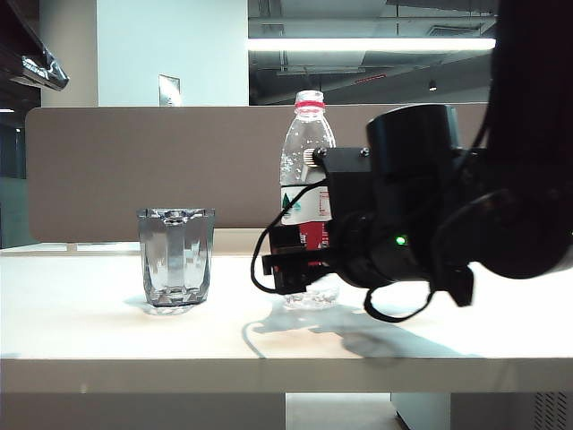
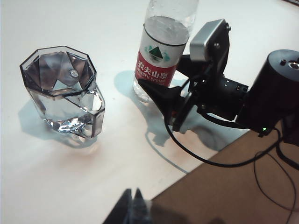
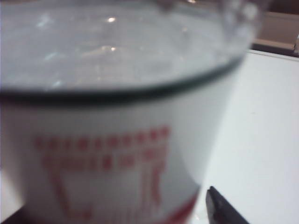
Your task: Pick up the mineral water bottle on the table and pour water into the mug until it's full.
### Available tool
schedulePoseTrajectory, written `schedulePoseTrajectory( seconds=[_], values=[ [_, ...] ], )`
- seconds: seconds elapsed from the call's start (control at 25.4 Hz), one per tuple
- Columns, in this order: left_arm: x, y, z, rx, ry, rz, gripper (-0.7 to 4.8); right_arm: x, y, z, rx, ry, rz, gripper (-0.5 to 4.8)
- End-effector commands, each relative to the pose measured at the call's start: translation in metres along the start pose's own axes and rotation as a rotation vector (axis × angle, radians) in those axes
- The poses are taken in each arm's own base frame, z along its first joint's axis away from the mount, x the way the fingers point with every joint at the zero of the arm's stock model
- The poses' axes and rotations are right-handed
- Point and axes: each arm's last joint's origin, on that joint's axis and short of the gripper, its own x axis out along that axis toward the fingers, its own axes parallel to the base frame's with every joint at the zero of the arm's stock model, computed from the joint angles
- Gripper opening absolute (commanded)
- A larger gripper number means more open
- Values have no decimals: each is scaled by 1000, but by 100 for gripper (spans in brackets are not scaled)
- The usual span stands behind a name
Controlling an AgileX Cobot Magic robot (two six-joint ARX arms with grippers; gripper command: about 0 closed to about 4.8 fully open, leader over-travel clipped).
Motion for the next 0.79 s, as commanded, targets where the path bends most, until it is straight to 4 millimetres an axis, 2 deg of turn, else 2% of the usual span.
schedulePoseTrajectory(
  seconds=[0.04, 0.2, 0.39, 0.51, 0.55, 0.63, 0.67, 0.71, 0.75, 0.79],
  values=[
    [-1, -1, 2, 8, -16, -6, -2, -20, -1, 12, -19, -61, 11, 435],
    [-1, -1, 2, 8, -16, -6, -2, -44, -5, 15, -23, -50, 22, 431],
    [-1, -1, 2, 8, -16, -6, -2, -86, -11, 17, -24, -37, 50, 428],
    [-1, -1, 2, 8, -16, -6, -2, -113, -16, 17, -28, -38, 70, 381],
    [-1, -1, 2, 8, -16, -6, -2, -121, -18, 17, -27, -40, 76, 360],
    [-1, -1, 2, 8, -16, -6, -2, -154, -26, 15, -24, -55, 96, 283],
    [-1, -1, 2, 8, -16, -6, -2, -160, -29, 14, -23, -59, 97, 247],
    [-1, -1, 2, 8, -16, -6, -2, -173, -34, 12, -22, -63, 97, 143],
    [-1, -1, 2, 8, -16, -5, -2, -182, -38, 10, -21, -67, 79, 82],
    [-1, -1, 2, 7, -16, -5, -2, -182, -38, 11, -21, -54, 73, 64]
  ],
)
